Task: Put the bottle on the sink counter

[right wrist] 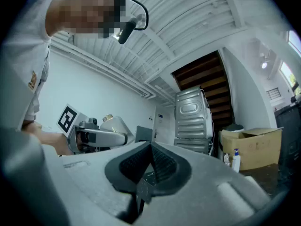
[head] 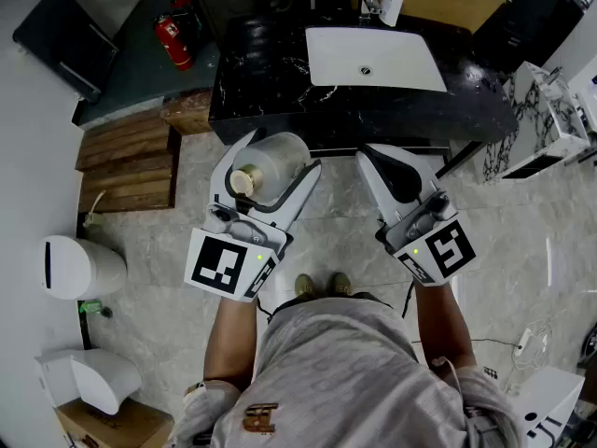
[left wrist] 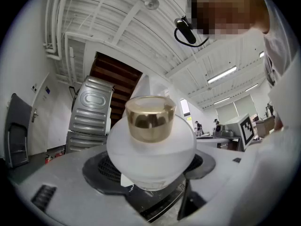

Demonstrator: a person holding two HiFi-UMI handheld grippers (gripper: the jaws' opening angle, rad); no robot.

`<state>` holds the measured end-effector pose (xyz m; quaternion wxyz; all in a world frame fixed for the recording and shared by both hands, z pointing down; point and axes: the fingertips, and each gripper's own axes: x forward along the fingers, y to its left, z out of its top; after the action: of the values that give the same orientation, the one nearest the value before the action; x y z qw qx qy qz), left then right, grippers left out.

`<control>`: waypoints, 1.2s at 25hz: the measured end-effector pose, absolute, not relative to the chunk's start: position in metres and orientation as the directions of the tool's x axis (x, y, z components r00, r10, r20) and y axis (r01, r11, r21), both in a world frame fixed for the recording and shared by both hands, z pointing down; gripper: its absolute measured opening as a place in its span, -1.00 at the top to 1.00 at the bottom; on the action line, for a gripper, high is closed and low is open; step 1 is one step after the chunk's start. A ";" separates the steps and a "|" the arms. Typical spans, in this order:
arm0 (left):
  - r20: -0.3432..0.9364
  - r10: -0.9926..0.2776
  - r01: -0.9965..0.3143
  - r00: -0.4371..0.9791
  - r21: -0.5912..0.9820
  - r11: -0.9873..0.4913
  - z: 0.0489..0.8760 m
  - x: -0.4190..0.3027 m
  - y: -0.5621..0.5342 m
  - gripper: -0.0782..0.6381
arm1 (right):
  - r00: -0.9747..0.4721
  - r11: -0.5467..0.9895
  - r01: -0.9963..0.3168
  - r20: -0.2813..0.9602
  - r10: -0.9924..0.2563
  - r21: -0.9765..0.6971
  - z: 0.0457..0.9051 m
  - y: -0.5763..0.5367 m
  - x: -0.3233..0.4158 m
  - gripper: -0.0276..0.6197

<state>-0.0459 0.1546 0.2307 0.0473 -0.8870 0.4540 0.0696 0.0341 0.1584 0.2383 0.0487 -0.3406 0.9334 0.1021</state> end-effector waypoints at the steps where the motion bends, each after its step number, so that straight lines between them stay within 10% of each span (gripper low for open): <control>1: -0.167 -0.799 -0.812 0.578 -0.020 -0.583 0.230 -0.049 0.154 -0.13 | -0.763 0.747 -0.646 -0.159 -0.626 0.158 0.238 0.158 0.031 0.91; 30: -0.159 -0.767 -0.778 0.621 -0.006 -0.629 0.251 -0.110 0.095 -0.13 | -0.722 0.703 -0.691 -0.099 -0.685 0.168 0.258 0.118 -0.025 0.91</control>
<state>-0.1095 0.0948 0.2506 0.0370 -0.8996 0.4293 0.0708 -0.0249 0.1181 0.2580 0.0147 -0.3728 0.9227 0.0970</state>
